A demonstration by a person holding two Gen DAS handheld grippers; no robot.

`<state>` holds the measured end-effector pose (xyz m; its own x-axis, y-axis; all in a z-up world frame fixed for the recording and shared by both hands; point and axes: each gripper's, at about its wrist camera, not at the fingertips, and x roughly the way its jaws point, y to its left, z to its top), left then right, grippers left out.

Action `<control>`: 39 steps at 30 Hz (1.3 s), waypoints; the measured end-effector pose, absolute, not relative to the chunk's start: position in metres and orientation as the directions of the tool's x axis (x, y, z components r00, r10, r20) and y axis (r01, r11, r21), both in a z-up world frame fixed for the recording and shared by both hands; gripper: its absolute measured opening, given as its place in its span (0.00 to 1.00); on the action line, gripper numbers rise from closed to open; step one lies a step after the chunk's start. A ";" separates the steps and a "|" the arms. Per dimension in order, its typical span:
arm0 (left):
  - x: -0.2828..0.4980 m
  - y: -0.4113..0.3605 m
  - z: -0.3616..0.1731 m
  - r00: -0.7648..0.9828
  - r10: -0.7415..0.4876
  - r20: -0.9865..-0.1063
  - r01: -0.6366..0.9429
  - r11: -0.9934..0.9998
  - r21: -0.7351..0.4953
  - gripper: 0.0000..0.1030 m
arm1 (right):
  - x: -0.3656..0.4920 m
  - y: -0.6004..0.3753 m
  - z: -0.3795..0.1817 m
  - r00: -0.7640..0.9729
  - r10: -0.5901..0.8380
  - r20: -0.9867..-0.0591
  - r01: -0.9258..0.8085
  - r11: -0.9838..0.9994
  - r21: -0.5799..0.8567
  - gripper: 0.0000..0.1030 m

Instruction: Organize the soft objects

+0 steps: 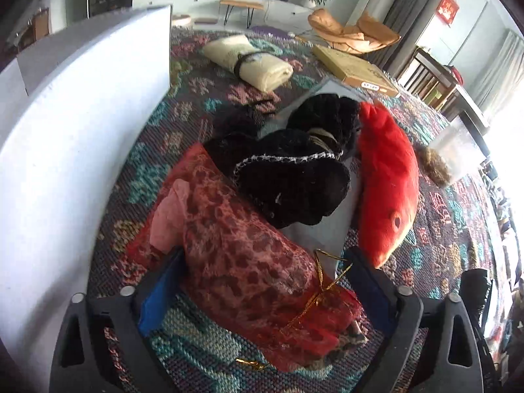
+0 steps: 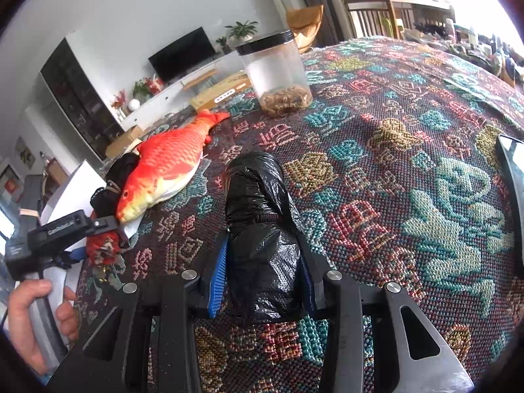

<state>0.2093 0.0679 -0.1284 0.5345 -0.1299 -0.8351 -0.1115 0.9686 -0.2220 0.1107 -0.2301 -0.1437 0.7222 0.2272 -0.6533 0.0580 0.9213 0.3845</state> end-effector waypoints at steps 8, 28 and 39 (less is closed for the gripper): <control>0.112 0.083 -0.074 0.627 -0.363 -0.690 0.100 0.915 -0.390 0.33 | 0.104 -0.232 -0.139 0.738 0.316 -0.597 -0.005 0.886 0.463 0.38; -0.013 0.263 -0.016 0.682 0.093 -0.725 -0.194 0.979 -0.058 0.83 | 0.097 0.070 -0.011 0.290 0.837 -0.464 -0.523 0.544 0.656 0.78; -0.003 0.079 -0.009 0.608 -0.413 -0.679 0.339 0.907 -0.249 1.00 | 0.135 -0.152 -0.138 0.638 0.189 -0.746 -0.076 0.980 0.183 0.79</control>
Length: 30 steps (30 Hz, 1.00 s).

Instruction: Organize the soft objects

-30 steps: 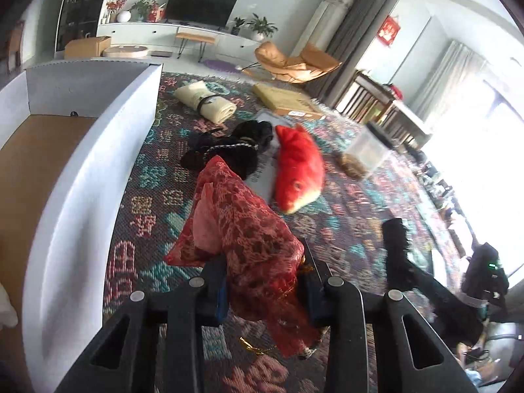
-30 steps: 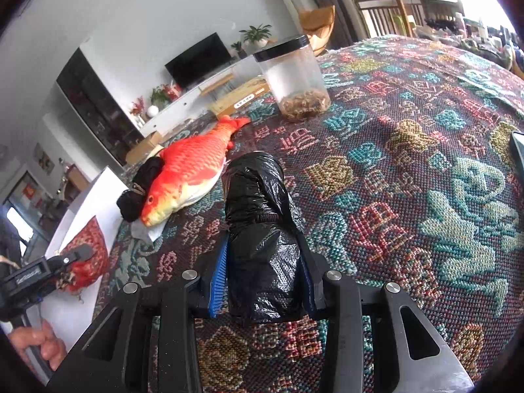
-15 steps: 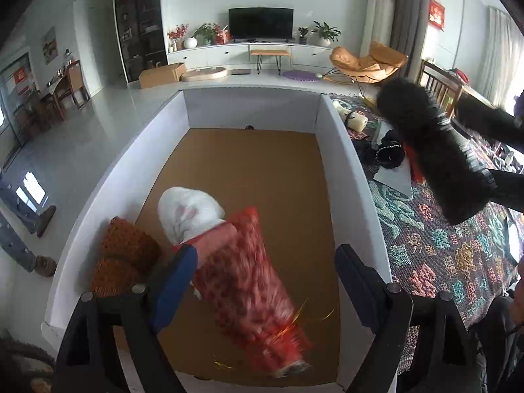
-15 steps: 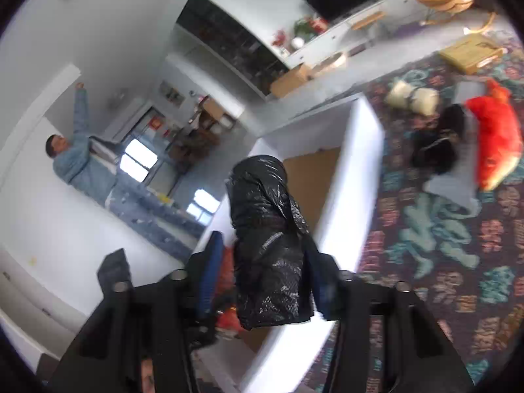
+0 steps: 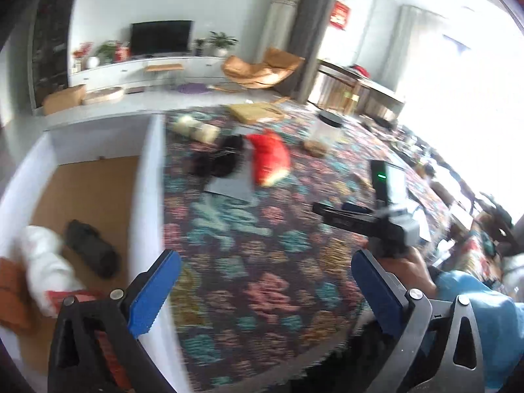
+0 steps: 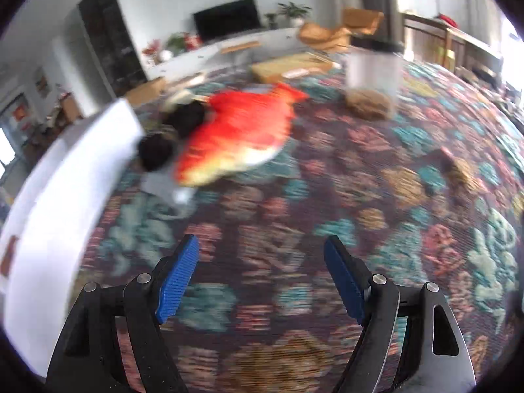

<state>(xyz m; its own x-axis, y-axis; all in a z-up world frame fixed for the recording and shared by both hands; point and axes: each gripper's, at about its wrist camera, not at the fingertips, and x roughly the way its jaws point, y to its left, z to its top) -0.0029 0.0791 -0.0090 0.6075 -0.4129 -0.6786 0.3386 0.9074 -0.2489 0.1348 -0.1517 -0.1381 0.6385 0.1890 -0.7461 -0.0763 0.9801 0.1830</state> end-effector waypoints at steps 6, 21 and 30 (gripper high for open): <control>0.066 -0.017 -0.105 0.458 -0.307 -0.834 0.377 0.917 -0.130 0.99 | 0.135 -0.241 -0.156 0.671 0.077 -0.738 0.177 0.949 0.260 0.79; 0.164 -0.043 -0.154 0.546 -0.187 -0.817 0.322 0.947 -0.002 1.00 | 0.139 -0.228 -0.161 0.634 -0.034 -0.773 0.204 0.971 0.125 0.85; 0.166 -0.043 -0.155 0.546 -0.187 -0.817 0.322 0.947 -0.001 1.00 | 0.142 -0.221 -0.162 0.618 -0.056 -0.784 0.197 0.977 0.085 0.88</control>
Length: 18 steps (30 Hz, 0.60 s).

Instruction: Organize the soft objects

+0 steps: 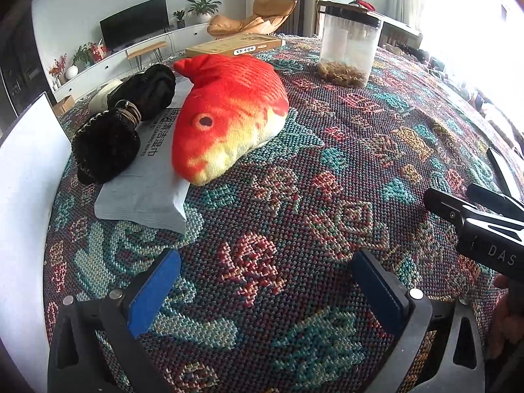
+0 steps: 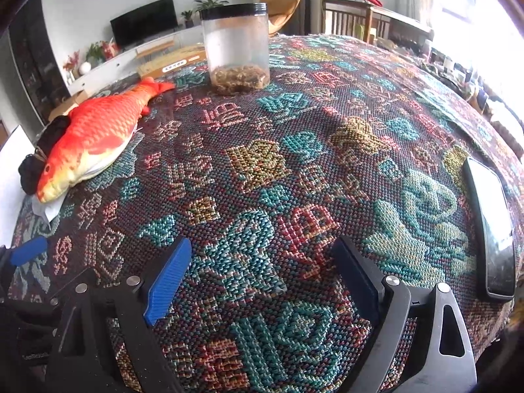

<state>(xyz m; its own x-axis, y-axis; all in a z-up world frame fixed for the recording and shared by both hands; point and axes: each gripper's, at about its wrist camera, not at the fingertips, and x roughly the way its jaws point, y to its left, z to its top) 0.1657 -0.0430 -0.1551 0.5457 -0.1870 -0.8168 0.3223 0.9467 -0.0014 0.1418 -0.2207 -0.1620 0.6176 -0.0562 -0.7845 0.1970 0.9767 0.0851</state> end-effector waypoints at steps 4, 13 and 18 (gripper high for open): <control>0.166 -0.043 -0.155 0.546 -0.187 -0.817 0.322 0.947 -0.001 1.00 | 0.141 -0.221 -0.162 0.618 -0.055 -0.784 0.196 0.977 0.086 0.88; 0.166 -0.043 -0.155 0.546 -0.187 -0.817 0.322 0.947 -0.001 1.00 | 0.141 -0.221 -0.162 0.617 -0.058 -0.785 0.196 0.977 0.082 0.88; 0.166 -0.043 -0.155 0.546 -0.187 -0.817 0.322 0.947 -0.001 1.00 | 0.141 -0.220 -0.162 0.616 -0.059 -0.786 0.196 0.977 0.080 0.88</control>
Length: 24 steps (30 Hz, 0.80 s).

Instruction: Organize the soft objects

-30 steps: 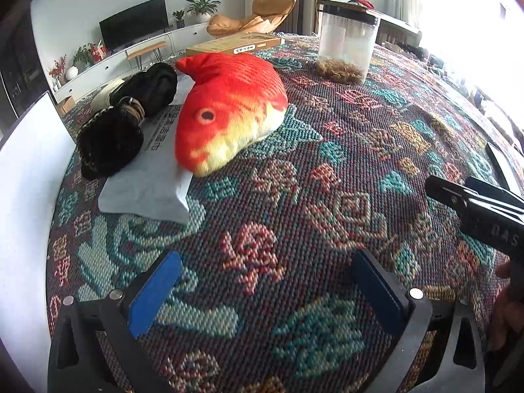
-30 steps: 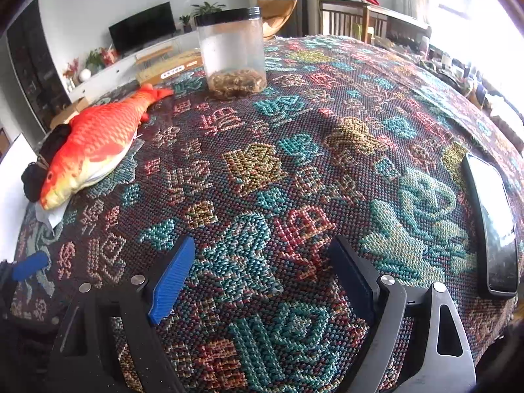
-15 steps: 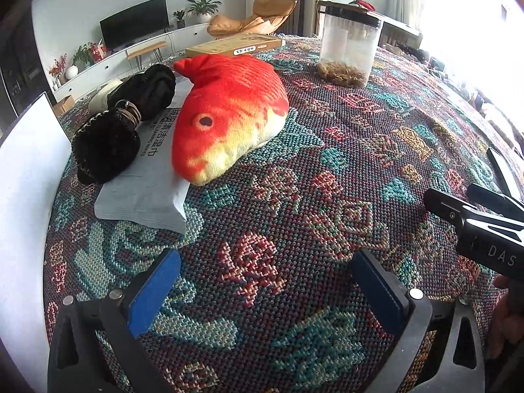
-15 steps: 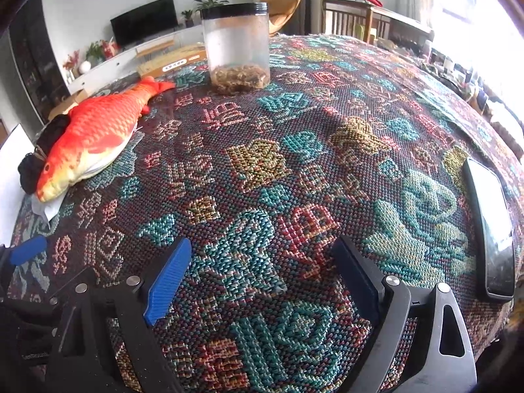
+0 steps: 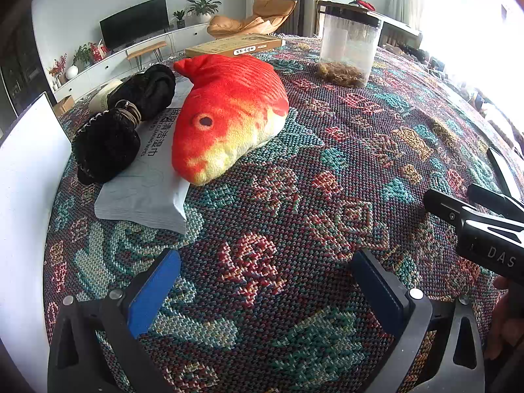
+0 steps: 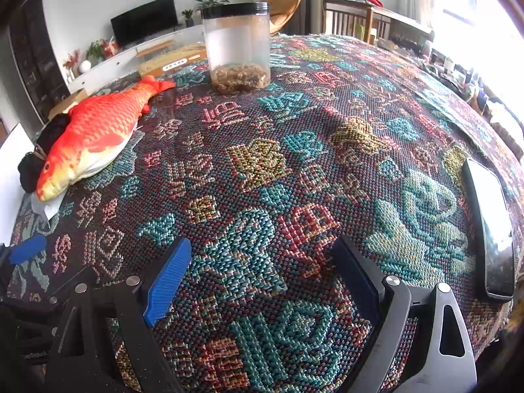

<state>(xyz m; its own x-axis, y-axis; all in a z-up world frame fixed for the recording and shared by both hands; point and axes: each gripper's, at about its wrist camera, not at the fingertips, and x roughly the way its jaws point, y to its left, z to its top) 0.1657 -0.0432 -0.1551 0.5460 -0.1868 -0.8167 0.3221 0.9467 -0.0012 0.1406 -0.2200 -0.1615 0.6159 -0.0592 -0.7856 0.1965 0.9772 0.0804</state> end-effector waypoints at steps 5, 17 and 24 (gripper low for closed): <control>0.166 -0.043 -0.155 0.546 -0.187 -0.817 0.322 0.947 -0.001 1.00 | 0.141 -0.220 -0.162 0.616 -0.059 -0.786 0.197 0.977 0.080 0.88; 0.166 -0.043 -0.155 0.546 -0.187 -0.817 0.322 0.947 -0.001 1.00 | 0.142 -0.217 -0.162 0.610 -0.068 -0.790 0.193 0.979 0.065 0.89; 0.165 -0.043 -0.155 0.546 -0.186 -0.817 0.322 0.947 0.000 1.00 | 0.142 -0.217 -0.162 0.610 -0.068 -0.790 0.193 0.979 0.066 0.89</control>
